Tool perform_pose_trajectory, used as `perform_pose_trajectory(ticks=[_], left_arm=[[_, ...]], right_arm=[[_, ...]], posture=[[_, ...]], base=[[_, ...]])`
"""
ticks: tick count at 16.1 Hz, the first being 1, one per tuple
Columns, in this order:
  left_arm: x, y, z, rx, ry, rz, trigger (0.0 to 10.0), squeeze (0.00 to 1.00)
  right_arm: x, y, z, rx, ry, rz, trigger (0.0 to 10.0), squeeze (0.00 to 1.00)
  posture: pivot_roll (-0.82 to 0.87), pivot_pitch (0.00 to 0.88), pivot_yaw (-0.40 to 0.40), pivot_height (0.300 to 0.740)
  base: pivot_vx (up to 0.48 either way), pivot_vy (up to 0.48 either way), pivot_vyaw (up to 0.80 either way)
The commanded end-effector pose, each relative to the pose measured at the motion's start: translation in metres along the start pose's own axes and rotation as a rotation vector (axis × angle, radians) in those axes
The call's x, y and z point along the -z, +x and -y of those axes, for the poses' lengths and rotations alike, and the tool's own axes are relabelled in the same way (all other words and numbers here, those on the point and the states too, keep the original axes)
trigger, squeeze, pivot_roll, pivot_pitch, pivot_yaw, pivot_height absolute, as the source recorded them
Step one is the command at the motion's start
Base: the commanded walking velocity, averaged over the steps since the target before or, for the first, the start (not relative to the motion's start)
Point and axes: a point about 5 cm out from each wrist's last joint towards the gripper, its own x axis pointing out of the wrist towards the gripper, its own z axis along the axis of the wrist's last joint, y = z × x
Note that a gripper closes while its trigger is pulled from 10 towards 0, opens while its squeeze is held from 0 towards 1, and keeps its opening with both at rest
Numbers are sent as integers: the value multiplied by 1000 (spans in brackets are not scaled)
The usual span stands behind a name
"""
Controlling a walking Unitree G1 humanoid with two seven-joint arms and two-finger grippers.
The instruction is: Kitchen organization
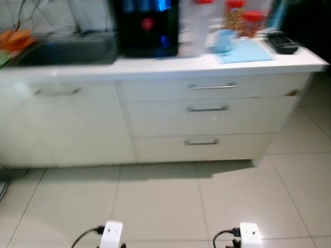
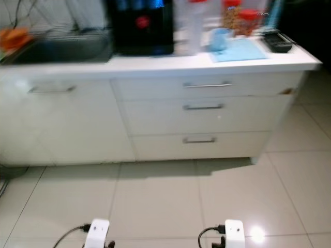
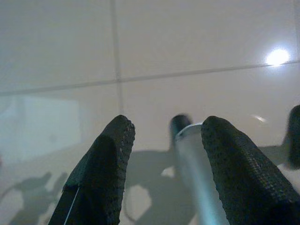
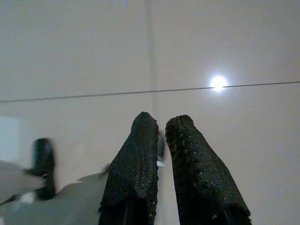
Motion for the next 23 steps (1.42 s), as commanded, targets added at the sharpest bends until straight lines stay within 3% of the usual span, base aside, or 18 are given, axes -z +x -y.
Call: perform_pose_trajectory(ticks=[1,8,15,19,23], left_arm=[[4,-1,-5,-17,0,-15,10000,0],[4,-1,-6,-18,2,-19,10000,0],[-2,0,-4,-11,-27,13,10000,0],[-1,0,-4,-18,7,-7,10000,0],[0,0,-5,-30,9,-10,10000,0]], right_arm=[[0,0,-6,-16,-4,-2,10000,0],[-1,1,-6,-16,-1,-2,10000,0],[0,1,-6,-18,1,-2,10000,0],[0,1,-6,-18,-2,-3,10000,0],[0,1,-6,-19,-6,-5,10000,0]], posture=[[33,65,67,740],[34,64,70,740],[36,62,70,740],[36,63,68,740],[36,61,67,740]], base=[[0,401,0],[0,372,0],[0,0,0],[0,0,0],[296,0,0]])
